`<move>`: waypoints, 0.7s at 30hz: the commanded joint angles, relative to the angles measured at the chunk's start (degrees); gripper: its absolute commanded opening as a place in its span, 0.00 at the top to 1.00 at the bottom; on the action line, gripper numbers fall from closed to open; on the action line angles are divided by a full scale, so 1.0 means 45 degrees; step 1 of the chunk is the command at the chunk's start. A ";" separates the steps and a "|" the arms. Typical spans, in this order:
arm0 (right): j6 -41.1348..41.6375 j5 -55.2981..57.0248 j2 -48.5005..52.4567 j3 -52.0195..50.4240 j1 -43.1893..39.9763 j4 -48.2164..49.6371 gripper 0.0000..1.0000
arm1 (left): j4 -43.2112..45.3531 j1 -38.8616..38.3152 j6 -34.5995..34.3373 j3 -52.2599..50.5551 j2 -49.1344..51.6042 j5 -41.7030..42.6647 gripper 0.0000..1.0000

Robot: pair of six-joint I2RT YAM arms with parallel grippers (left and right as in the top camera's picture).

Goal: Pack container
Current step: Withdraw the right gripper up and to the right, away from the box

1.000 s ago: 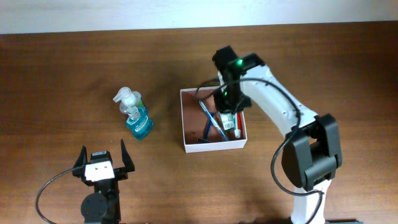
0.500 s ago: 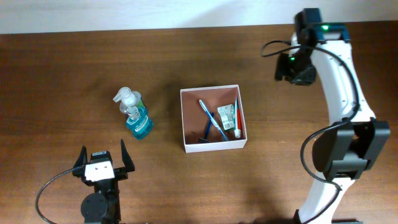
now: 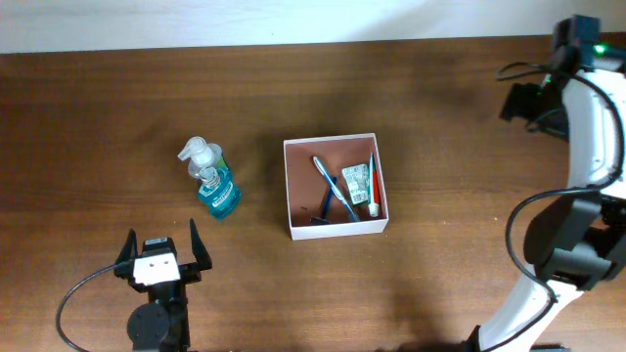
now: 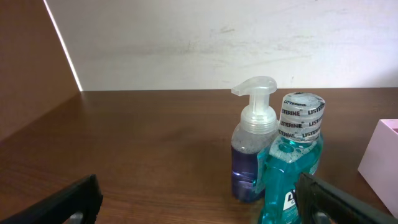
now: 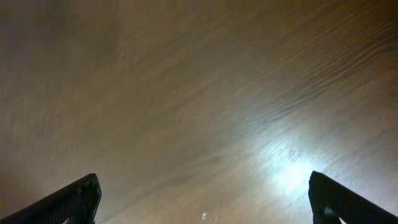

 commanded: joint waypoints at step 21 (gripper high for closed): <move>-0.0078 0.0204 -0.0039 0.0068 -0.0670 0.0583 0.02 | 0.0136 -0.0063 0.0019 -0.0068 -0.0073 0.1749 0.01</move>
